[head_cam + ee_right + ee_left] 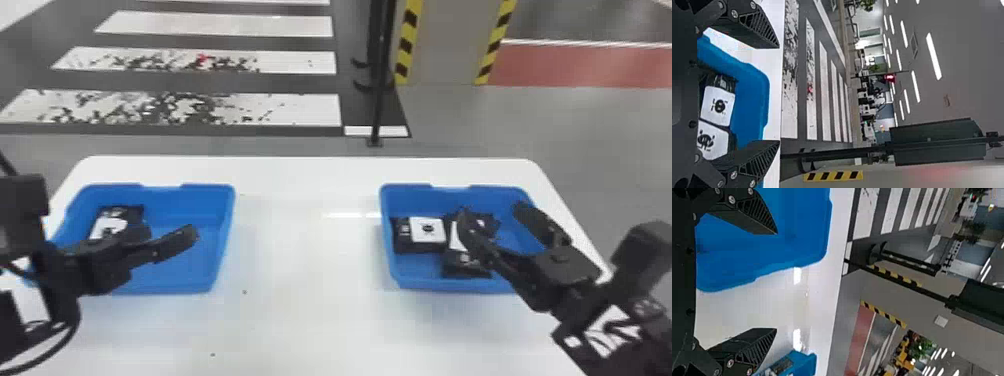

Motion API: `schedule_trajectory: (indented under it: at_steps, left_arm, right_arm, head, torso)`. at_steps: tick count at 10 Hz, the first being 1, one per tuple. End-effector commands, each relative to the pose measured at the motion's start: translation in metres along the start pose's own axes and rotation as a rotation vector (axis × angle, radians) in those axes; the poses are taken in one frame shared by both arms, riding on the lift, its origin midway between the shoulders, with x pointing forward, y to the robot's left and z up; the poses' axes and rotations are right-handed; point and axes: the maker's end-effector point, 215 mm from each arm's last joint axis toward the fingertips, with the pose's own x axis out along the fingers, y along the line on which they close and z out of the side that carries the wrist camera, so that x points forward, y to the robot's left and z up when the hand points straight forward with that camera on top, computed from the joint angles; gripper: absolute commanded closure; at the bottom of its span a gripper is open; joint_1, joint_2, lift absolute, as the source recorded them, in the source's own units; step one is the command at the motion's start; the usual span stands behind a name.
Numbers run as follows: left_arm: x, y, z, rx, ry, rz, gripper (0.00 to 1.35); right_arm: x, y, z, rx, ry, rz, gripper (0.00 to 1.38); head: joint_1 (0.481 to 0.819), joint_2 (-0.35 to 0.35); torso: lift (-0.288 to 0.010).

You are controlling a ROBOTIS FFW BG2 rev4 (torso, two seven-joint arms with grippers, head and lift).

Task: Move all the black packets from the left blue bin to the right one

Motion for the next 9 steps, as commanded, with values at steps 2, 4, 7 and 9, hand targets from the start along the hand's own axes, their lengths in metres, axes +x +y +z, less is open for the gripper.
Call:
schedule_trajectory:
  at_steps: [2, 4, 7, 9]
  left_arm:
    - [-0.010, 0.069, 0.007, -0.019, 0.030, 0.168, 0.16]
    - [-0.012, 0.109, 0.016, -0.034, 0.053, 0.269, 0.16]
    - [-0.005, 0.150, 0.007, -0.080, 0.102, 0.374, 0.16]
    - [0.010, 0.171, -0.002, -0.113, 0.154, 0.405, 0.16]
  right_arm:
    - [-0.022, 0.042, 0.009, 0.025, -0.019, 0.050, 0.17]
    - [-0.028, 0.075, -0.004, 0.088, 0.000, 0.106, 0.17]
    - [-0.028, 0.090, -0.017, 0.133, 0.031, 0.145, 0.18]
    - [-0.030, 0.092, -0.022, 0.144, 0.045, 0.153, 0.18]
  head:
    - [0.695, 0.102]
    - [0.695, 0.182]
    - [0.695, 0.294]
    - [0.695, 0.320]
  torso:
    - [-0.140]
    - [-0.140]
    - [-0.140]
    - [-0.140]
